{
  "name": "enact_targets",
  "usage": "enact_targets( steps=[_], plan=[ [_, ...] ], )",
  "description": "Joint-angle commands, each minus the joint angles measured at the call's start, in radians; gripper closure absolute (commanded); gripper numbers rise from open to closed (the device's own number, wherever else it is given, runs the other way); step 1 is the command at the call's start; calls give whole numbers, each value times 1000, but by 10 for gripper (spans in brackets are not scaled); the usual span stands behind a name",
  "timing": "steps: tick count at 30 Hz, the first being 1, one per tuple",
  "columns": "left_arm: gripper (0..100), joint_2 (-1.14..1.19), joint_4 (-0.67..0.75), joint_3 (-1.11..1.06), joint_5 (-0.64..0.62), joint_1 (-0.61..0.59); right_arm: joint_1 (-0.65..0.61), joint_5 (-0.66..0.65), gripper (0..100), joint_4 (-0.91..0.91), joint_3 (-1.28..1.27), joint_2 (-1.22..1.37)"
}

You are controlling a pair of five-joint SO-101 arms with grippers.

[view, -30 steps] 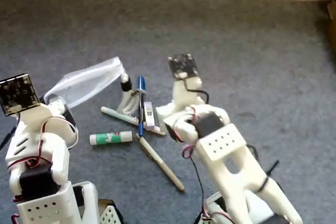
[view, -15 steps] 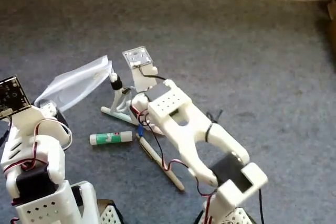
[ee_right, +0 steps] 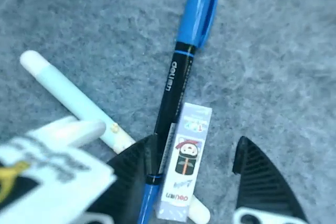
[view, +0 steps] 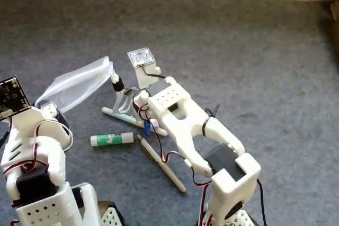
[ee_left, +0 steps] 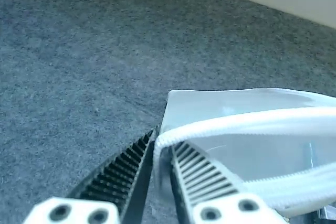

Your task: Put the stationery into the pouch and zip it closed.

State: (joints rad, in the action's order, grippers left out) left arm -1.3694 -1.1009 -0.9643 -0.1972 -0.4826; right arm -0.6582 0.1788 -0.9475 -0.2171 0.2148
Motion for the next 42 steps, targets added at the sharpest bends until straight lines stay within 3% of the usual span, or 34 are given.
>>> enact_targets(
  steps=[1, 16, 30, 38, 42],
  plan=[
    [993, 5, -3, 38, -9, -13, 33, -2, 779, -45, 39, -12],
    [993, 5, -3, 36, -9, -13, 120, -41, 779, -125, 42, -12],
    [993, 5, -3, 36, -9, -13, 130, -224, 779, -33, 87, 125],
    [993, 5, -3, 36, -9, -12, 134, -281, 974, -33, 133, 145],
    [993, 5, -3, 36, -9, 5, 147, -313, 994, -107, 136, 119]
  ],
)
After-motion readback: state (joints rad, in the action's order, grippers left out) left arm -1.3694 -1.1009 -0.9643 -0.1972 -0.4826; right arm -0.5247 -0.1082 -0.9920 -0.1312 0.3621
